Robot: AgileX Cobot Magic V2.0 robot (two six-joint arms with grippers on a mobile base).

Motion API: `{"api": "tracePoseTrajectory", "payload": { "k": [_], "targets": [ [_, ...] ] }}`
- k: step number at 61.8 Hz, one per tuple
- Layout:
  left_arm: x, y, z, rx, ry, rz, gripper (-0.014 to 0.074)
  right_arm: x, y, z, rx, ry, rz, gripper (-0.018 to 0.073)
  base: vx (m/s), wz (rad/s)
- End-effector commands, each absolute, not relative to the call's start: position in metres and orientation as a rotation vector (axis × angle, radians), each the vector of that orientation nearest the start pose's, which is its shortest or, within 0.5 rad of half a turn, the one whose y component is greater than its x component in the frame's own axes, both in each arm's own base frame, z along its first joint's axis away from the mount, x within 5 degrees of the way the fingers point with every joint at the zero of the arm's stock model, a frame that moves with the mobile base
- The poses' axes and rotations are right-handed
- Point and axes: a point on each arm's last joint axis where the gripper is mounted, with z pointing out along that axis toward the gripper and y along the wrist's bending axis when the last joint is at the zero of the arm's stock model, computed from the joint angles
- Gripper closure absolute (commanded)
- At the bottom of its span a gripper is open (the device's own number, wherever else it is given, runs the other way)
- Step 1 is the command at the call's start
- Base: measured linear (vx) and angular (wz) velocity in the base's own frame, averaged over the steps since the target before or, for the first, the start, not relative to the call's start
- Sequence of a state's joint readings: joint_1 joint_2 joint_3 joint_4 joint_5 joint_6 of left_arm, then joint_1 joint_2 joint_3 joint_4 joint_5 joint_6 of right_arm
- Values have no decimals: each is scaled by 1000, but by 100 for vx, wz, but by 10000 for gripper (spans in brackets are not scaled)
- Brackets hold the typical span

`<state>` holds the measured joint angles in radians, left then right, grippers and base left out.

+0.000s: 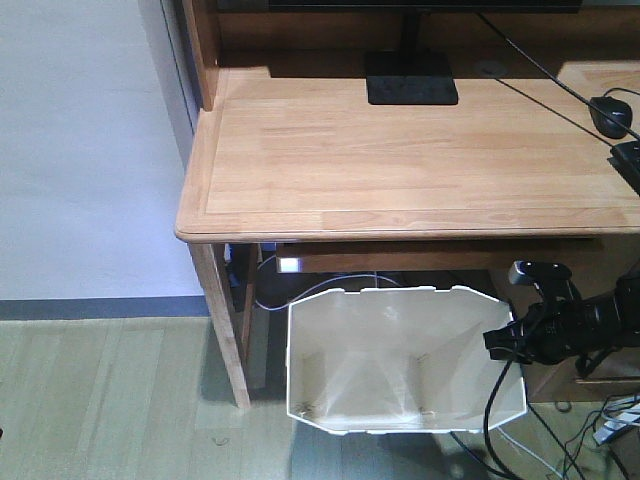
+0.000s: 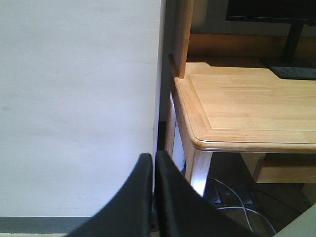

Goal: Move trash bin to bedside with robot
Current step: 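Pull the bin out from under the desk with the right gripper, then drive toward the bed while holding the bin in the right gripper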

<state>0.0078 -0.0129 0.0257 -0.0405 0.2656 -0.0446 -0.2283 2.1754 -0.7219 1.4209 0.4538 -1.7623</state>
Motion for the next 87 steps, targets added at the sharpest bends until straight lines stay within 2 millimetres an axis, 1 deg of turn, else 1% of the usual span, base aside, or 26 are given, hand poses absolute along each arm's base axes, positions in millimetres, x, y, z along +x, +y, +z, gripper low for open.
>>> {"api": "tracePoseTrajectory", "payload": {
  "k": [1,12,25,34,41,87],
  "targets": [
    [55,0,184,-80,1689,-71,602,277,-2,44,-301,2666,843,563,0,0],
    [55,0,184,-80,1689,-71,602,274,4,49,-322,2631,933,563,0,0],
    [55,0,184,-80,1689,-71,602,276,4,50,-283,2616,949,563,0,0],
    [55,0,184,-80,1689,-71,602,275,9,54,-292,2578,1031,563,0,0],
    [55,0,184,-80,1689,-71,602,274,10,56,-296,2563,1063,563,0,0],
    [55,0,184,-80,1689,-71,602,274,11,56,-297,2561,1067,563,-2,6]
  ]
}}
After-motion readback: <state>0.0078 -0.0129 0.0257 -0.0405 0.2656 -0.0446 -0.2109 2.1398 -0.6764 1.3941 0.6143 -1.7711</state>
